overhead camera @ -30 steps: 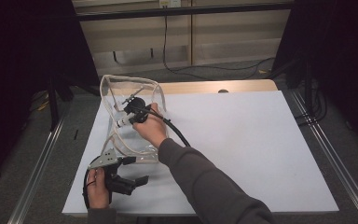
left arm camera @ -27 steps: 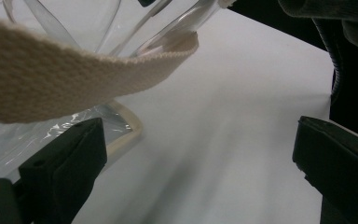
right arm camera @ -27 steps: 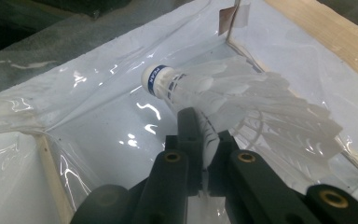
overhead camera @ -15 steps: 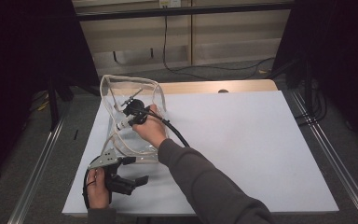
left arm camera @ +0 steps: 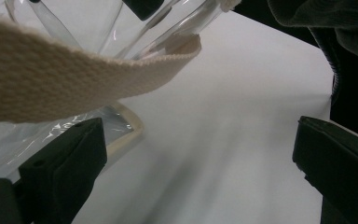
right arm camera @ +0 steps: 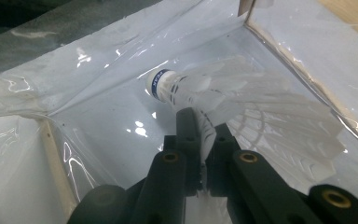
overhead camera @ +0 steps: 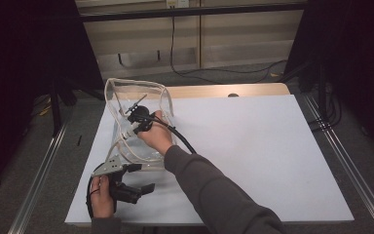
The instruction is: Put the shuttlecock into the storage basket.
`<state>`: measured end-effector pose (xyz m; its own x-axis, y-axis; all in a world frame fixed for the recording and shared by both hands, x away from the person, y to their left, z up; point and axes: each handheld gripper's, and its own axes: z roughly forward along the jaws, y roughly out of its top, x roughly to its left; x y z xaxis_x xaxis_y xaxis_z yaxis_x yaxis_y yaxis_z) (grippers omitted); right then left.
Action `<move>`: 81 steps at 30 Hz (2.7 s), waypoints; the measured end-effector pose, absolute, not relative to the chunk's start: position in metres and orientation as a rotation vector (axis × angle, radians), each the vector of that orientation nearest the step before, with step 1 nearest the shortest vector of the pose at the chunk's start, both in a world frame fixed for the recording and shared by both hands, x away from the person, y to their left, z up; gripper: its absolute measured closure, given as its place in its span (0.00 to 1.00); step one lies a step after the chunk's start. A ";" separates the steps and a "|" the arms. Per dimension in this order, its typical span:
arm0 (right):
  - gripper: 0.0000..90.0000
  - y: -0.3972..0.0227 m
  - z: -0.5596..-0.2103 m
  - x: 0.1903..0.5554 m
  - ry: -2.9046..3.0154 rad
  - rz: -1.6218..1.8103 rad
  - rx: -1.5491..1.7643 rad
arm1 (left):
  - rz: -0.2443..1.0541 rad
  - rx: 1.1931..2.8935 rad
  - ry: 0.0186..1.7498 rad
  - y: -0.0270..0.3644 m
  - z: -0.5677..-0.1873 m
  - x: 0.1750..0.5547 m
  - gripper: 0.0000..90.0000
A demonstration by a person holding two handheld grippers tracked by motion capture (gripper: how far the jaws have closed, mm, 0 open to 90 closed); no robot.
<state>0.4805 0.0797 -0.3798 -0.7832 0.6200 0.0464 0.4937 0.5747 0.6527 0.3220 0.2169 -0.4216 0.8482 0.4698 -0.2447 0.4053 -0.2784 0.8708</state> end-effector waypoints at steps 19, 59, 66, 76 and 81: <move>0.72 0.084 -0.387 0.482 2.646 1.003 0.994 | 0.072 1.901 0.654 0.217 -0.422 0.322 0.03; 0.28 0.078 -0.376 0.477 2.634 0.896 1.169 | 0.080 1.902 0.649 0.218 -0.420 0.322 0.03; 0.25 0.075 -0.372 0.475 2.620 0.893 1.212 | 0.081 1.900 0.646 0.218 -0.419 0.321 0.03; 0.23 0.070 -0.366 0.472 2.618 0.882 1.203 | 0.083 1.902 0.640 0.217 -0.418 0.321 0.03; 0.22 0.068 -0.361 0.469 2.624 0.893 1.189 | 0.082 1.899 0.642 0.217 -0.418 0.321 0.03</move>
